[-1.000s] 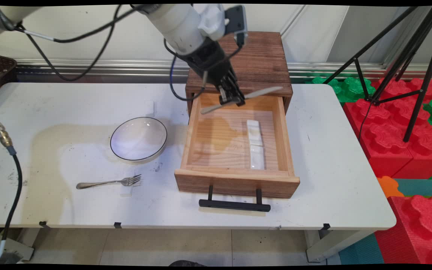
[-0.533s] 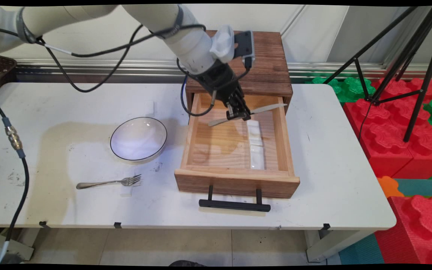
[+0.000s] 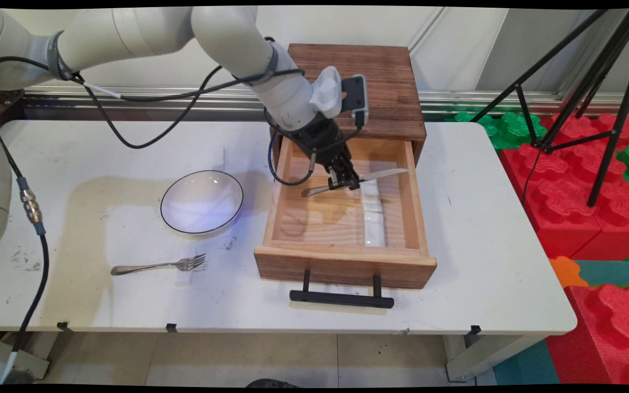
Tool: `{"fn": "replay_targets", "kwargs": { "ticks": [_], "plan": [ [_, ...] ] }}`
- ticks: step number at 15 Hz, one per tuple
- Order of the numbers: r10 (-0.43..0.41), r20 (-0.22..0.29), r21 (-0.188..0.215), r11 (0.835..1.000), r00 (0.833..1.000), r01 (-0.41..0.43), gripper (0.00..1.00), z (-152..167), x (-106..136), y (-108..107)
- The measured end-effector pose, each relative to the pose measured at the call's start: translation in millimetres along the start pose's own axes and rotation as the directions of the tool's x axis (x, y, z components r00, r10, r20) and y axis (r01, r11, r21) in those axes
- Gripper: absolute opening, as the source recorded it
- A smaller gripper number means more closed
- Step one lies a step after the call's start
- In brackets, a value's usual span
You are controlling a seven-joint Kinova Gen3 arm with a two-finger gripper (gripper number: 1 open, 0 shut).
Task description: Place the picked object into the drawer
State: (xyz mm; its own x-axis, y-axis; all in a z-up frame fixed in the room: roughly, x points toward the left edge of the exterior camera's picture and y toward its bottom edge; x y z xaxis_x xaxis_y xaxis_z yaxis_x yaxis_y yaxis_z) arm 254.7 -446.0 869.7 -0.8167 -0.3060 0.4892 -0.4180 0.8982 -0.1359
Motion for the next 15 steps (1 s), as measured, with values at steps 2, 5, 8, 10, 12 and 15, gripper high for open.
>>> {"fn": "replay_targets", "kwargs": {
  "ticks": [2, 5, 8, 10, 12, 15],
  "plan": [
    [-0.005, 0.011, 0.003, 1.0, 1.0, 0.005, 0.0, 10, -6, -3],
    [-0.011, 0.024, 0.008, 1.0, 1.0, 0.011, 0.0, 20, -13, -7],
    [-0.013, 0.034, 0.008, 1.0, 0.999, 0.013, 0.0, 28, -18, -9],
    [-0.012, 0.04, 0.007, 1.0, 0.999, 0.012, 0.0, 34, -22, -10],
    [-0.011, 0.042, 0.007, 1.0, 0.999, 0.01, 0.0, 37, -25, -11],
    [-0.009, 0.042, 0.008, 1.0, 0.999, 0.009, 0.0, 43, -28, -11]
  ]
}}
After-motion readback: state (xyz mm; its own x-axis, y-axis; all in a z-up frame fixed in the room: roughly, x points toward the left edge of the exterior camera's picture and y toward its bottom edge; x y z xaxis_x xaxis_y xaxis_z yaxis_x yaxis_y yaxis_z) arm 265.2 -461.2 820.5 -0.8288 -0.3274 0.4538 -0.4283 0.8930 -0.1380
